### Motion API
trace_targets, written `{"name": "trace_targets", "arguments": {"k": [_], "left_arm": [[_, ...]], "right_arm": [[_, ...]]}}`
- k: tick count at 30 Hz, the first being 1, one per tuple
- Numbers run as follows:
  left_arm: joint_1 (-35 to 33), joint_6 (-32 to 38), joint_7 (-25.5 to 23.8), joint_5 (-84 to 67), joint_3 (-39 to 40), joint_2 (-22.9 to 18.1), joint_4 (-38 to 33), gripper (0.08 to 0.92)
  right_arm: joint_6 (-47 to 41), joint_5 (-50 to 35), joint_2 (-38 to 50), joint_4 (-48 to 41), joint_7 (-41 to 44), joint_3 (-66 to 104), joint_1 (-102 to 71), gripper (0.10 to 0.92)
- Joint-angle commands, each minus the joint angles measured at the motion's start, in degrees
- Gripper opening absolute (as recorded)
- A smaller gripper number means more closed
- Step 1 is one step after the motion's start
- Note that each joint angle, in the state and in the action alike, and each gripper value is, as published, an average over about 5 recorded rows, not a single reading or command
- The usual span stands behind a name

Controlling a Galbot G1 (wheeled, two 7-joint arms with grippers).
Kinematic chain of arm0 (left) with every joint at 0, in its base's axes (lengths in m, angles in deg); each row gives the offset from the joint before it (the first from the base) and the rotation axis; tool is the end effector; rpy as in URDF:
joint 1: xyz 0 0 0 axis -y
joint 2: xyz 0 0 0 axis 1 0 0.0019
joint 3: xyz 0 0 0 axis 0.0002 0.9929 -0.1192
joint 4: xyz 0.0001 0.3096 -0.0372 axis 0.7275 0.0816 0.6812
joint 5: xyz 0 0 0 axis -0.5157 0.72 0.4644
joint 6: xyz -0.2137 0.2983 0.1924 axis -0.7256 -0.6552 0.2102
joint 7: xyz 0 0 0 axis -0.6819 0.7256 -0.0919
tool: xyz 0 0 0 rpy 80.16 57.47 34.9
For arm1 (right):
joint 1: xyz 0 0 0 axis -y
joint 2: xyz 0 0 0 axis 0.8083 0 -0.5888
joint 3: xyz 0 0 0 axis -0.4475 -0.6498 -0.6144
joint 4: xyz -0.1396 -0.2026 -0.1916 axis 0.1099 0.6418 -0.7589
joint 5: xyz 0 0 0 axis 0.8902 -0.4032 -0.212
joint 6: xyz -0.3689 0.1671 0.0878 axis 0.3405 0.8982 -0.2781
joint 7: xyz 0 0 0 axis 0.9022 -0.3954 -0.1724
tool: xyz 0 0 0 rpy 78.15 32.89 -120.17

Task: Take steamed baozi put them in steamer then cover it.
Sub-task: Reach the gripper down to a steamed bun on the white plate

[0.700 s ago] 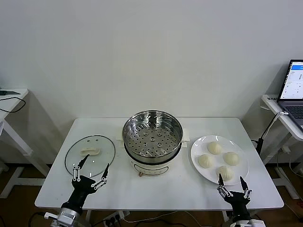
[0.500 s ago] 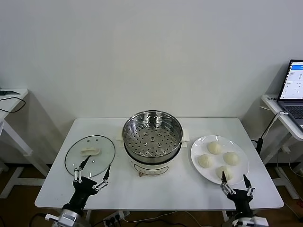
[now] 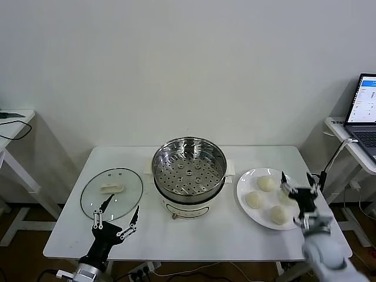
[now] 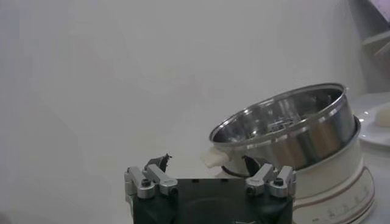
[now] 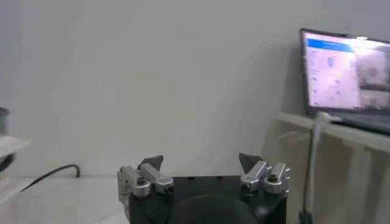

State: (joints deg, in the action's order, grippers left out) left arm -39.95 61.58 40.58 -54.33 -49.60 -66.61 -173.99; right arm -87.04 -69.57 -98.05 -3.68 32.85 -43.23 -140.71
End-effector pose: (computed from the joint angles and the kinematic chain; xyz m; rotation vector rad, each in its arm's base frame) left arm 0.2179 0.0366 -0.2665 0.3527 3.0358 0.6522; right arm 0.4226 -0.1674 -0.2839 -0.0377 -3.0366 0.1894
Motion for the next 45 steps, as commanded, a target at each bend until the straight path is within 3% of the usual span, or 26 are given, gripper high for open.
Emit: {"name": "trace_targets", "arguments": {"k": [1, 5, 10, 18, 28, 35, 45], "left_arm": [[-0.3, -0.1, 0.1, 0.1, 0.2, -0.1, -0.5, 0.823], [-0.4, -0.1, 0.2, 0.1, 0.2, -0.4, -0.6, 0.823], [-0.6, -0.2, 0.3, 0.1, 0.1, -0.6, -0.8, 0.823], [-0.8, -0.2, 1.0, 0.0, 0.0, -1.1, -0.5, 0.823], [-1.3, -0.1, 1.5, -0.1, -0.8, -1.8, -0.2, 0.823], [-1.0, 0.1, 2.3, -0.2, -0.9, -2.3, 0.4, 0.823], [-0.9, 0.2, 2.7, -0.4, -0.8, -2.4, 0.9, 0.823]], "right_arm": [[-4.7, -7.3, 9.3, -16.4, 9.8, -15.2, 24.3, 0.823], [-8.8, -4.6, 12.4, -23.2, 27.2, -27.0, 34.3, 0.823], [-7.6, 5.5, 13.3, -30.5, 51.0, -39.3, 45.5, 0.823], [-2.1, 23.2, 9.1, -38.4, 71.0, -53.6, 57.8, 0.823], [3.7, 41.9, 0.1, -45.8, 80.2, -58.1, 61.7, 0.823], [5.0, 48.7, -4.5, -48.7, 78.2, -56.9, 60.3, 0.823], [4.9, 52.1, -9.2, -53.0, 73.6, -55.3, 59.2, 0.823]]}}
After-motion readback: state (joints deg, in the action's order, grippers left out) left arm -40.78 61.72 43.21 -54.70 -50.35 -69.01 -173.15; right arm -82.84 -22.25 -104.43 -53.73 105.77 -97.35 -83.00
